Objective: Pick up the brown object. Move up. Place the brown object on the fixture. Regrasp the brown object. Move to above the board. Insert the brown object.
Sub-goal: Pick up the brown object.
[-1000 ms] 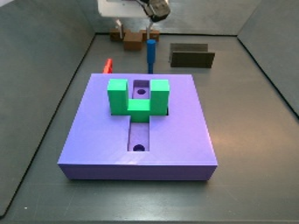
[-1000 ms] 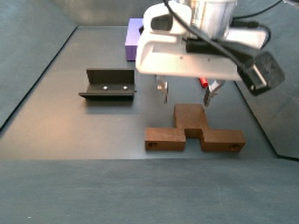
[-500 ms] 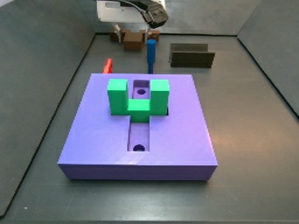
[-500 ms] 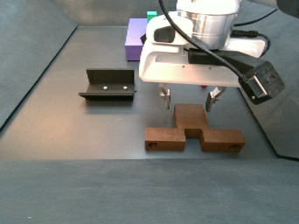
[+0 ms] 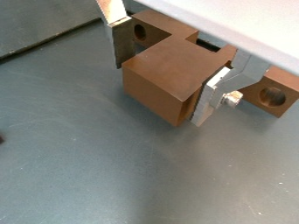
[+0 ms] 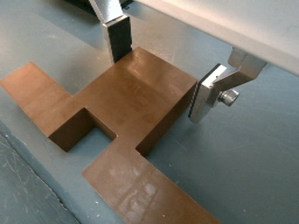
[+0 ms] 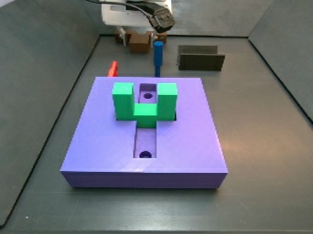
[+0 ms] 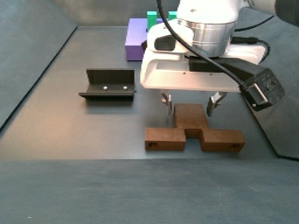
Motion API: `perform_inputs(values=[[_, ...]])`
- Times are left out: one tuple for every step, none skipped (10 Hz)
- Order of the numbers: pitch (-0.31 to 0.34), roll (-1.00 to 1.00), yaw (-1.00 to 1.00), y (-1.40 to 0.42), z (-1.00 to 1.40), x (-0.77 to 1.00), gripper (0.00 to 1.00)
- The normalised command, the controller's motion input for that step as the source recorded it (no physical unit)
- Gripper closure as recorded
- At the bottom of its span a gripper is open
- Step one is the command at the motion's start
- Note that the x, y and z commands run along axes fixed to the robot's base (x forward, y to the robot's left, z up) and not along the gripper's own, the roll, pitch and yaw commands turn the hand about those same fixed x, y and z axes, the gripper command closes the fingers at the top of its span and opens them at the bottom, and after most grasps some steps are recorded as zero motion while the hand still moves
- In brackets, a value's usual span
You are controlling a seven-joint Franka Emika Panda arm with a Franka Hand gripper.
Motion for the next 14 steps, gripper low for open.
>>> perform_inputs(values=[[-0.029, -0.01, 0.0, 0.01, -0.13, 0.0, 0.0], [-0.056, 0.0, 0.0, 0.0, -0.18, -0.04, 0.0], [-0.066, 0.0, 0.0, 0.02, -0.21, -0.05, 0.0], [-0.046, 0.0, 0.0, 0.01, -0.15, -0.04, 0.0], [0.0, 0.0, 0.0, 0.0, 0.0, 0.0, 0.0], [0.0, 0.0, 0.0, 0.0, 0.0, 0.0, 1.0], [0.0, 0.0, 0.0, 0.0, 0.0, 0.0, 1.0], [0.0, 0.0, 0.0, 0.0, 0.0, 0.0, 1.0], [0.0, 0.0, 0.0, 0.0, 0.0, 0.0, 1.0], [0.0, 0.0, 0.0, 0.0, 0.0, 0.0, 1.0], [0.0, 0.0, 0.0, 0.0, 0.0, 0.0, 1.0], [0.0, 0.0, 0.0, 0.0, 0.0, 0.0, 1.0], [0.0, 0.0, 0.0, 0.0, 0.0, 0.0, 1.0], [0.0, 0.0, 0.0, 0.0, 0.0, 0.0, 1.0]])
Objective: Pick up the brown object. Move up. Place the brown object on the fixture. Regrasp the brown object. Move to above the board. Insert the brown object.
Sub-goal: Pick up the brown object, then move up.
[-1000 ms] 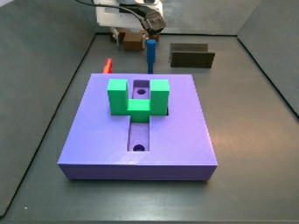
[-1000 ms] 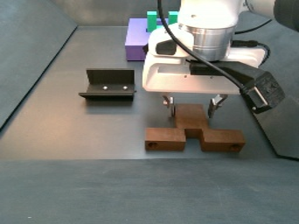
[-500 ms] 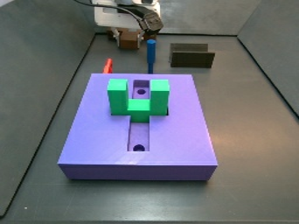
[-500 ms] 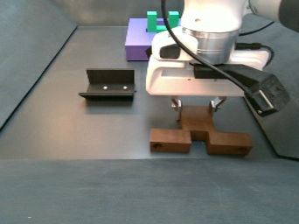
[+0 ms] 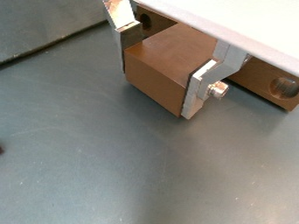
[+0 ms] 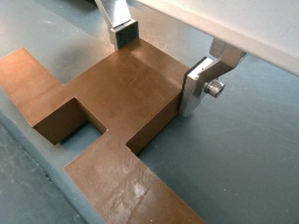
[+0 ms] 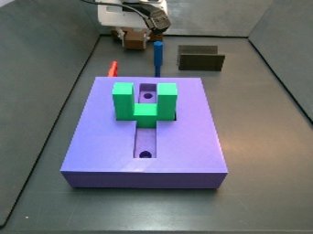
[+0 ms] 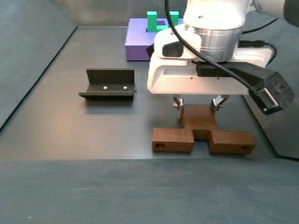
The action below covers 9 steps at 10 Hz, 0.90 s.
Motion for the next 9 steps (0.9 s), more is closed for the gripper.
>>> perform_inputs(values=[[0.0, 0.0, 0.0, 0.0, 0.0, 0.0, 1.0], [0.0, 0.0, 0.0, 0.0, 0.0, 0.0, 1.0], [0.0, 0.0, 0.0, 0.0, 0.0, 0.0, 1.0], [0.0, 0.0, 0.0, 0.0, 0.0, 0.0, 1.0], [0.0, 0.0, 0.0, 0.0, 0.0, 0.0, 1.0], [0.0, 0.0, 0.0, 0.0, 0.0, 0.0, 1.0], [0.0, 0.0, 0.0, 0.0, 0.0, 0.0, 1.0], [0.0, 0.0, 0.0, 0.0, 0.83, 0.0, 1.0], [-0.001, -0.01, -0.03, -0.04, 0.85, -0.01, 1.0]])
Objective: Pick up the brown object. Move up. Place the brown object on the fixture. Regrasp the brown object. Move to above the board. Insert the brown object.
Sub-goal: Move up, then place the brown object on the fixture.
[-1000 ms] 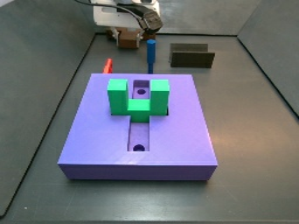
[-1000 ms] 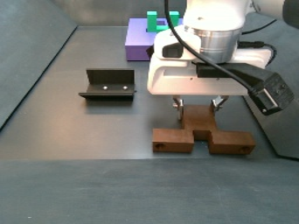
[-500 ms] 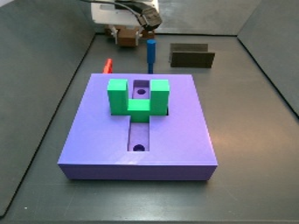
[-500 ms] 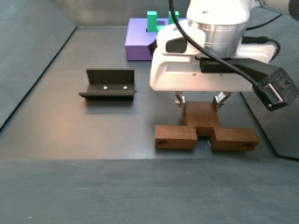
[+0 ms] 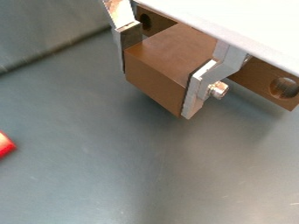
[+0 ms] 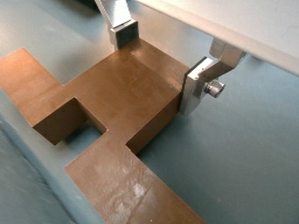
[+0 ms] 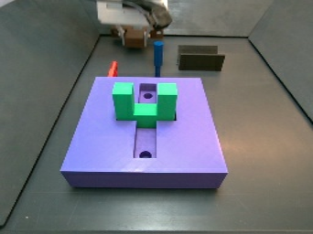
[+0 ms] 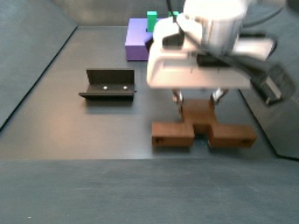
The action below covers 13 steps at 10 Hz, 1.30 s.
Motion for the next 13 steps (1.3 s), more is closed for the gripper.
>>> perform_inputs(values=[[0.027, 0.0, -0.05, -0.06, 0.69, -0.09, 1.0], [0.007, 0.05, -0.02, -0.03, 0.29, -0.07, 1.0], [0.0, 0.0, 0.0, 0.0, 0.0, 0.02, 1.0], [0.0, -0.01, -0.12, 0.0, 0.0, 0.11, 1.0], [-0.04, -1.0, -0.05, 0.0, 0.35, 0.0, 1.0], [-0.003, -1.0, -0.25, -0.13, 0.37, 0.16, 1.0], [0.0, -1.0, -0.37, -0.17, 0.46, 0.27, 1.0], [0.014, -0.97, -0.45, -0.14, 0.58, 0.43, 1.0], [0.006, -0.98, -0.45, -0.14, 0.58, 0.44, 1.0], [0.0, -1.0, -0.42, -0.16, 0.55, 0.4, 1.0], [0.0, -1.0, -0.38, -0.09, 0.45, 0.45, 1.0], [-0.04, -1.0, -0.38, -0.03, 0.37, 0.41, 1.0], [-0.069, -1.0, -0.37, -0.02, 0.35, 0.4, 1.0]])
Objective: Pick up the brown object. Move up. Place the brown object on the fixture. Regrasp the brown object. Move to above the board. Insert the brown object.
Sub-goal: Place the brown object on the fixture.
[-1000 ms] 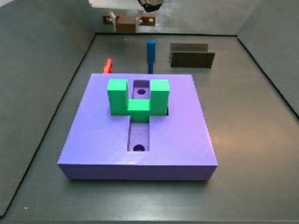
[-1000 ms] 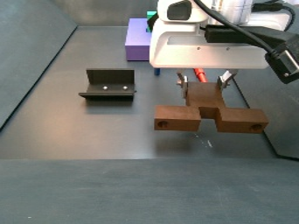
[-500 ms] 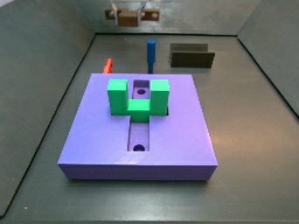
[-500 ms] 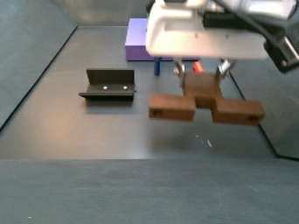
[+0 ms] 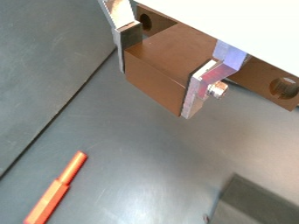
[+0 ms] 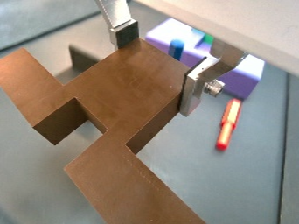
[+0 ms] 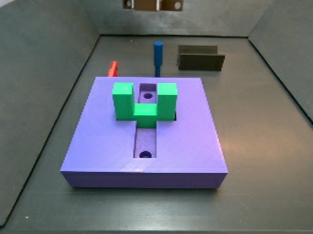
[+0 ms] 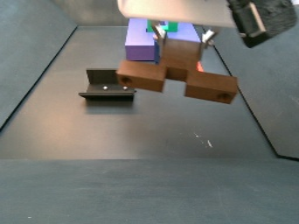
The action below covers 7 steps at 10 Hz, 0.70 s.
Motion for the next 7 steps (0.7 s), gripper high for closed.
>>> perform_inputs(values=[[-0.069, -1.0, -0.36, -0.01, 0.34, 0.42, 1.0], [-0.069, -1.0, -0.35, -0.01, 0.33, 0.43, 1.0], [-0.066, -1.0, -0.35, -0.02, 0.31, 0.43, 1.0], [-0.071, -1.0, -0.37, -0.02, 0.28, 0.41, 1.0], [-0.074, -1.0, -0.39, -0.01, 0.26, 0.42, 1.0], [-0.071, -1.0, -0.39, 0.0, 0.26, 0.43, 1.0], [-0.071, -1.0, -0.4, 0.0, 0.19, 0.45, 1.0]])
